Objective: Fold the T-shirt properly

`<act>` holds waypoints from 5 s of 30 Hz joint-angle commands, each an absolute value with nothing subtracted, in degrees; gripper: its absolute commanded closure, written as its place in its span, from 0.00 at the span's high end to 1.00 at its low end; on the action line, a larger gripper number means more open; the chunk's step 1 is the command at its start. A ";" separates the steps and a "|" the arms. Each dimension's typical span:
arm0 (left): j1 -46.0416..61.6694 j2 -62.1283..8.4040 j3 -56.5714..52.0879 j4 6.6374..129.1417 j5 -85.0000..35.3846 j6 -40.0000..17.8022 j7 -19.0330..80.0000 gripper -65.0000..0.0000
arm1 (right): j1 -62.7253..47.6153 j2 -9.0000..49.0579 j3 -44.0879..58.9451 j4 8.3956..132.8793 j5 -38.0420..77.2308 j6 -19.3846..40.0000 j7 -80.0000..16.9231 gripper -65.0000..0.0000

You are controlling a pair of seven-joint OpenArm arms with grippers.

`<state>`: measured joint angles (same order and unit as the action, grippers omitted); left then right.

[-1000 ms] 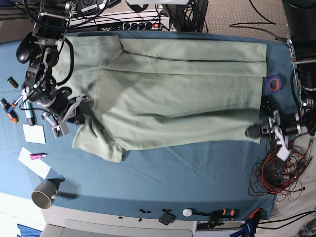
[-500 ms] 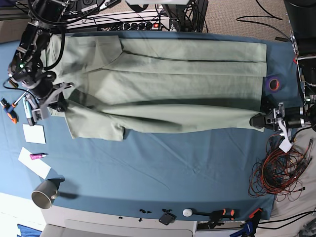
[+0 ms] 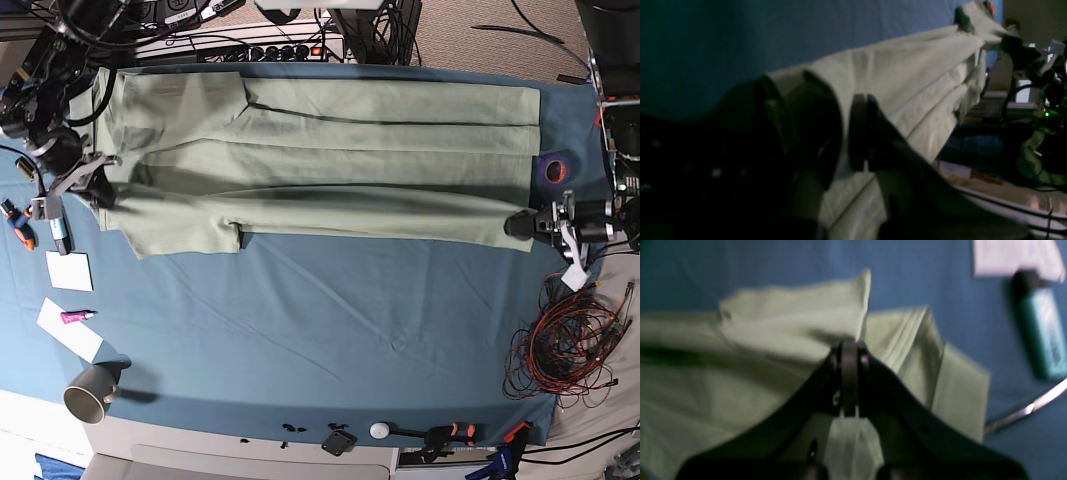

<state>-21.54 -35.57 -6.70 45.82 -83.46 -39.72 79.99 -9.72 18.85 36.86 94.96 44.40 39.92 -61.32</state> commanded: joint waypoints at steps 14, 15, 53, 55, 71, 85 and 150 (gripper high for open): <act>-20.62 -37.08 -6.94 48.03 -85.00 -40.00 80.00 0.00 | -10.02 20.01 37.30 96.01 52.27 40.00 -66.48 0.00; -20.62 -37.17 -6.94 48.03 -85.00 -40.00 80.00 0.00 | -10.02 20.01 37.30 96.01 52.27 40.00 -66.76 0.00; -15.07 -40.62 -6.92 48.18 -85.00 -40.00 80.00 0.00 | -14.52 23.79 39.11 96.01 59.11 40.00 -75.64 0.00; -15.09 -40.64 -6.92 48.18 -85.00 -40.00 80.00 0.00 | -15.42 23.66 39.13 96.01 59.11 40.00 -75.64 0.00; -15.05 -40.62 -6.92 48.18 -85.00 -40.00 80.00 0.00 | -17.06 23.64 39.11 96.01 59.13 40.00 -76.55 0.00; -15.07 -40.62 -6.92 48.18 -85.00 -40.00 80.00 0.02 | -17.15 23.64 39.11 96.01 58.87 40.00 -76.79 0.00; 2.00 -48.53 -21.67 73.45 -85.00 -36.03 80.00 0.42 | -15.25 22.22 39.11 110.15 49.84 40.00 -74.81 0.43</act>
<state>2.61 -47.07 -21.23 72.82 -83.64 -35.86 79.94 -15.64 21.19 38.65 109.40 49.34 39.92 -76.07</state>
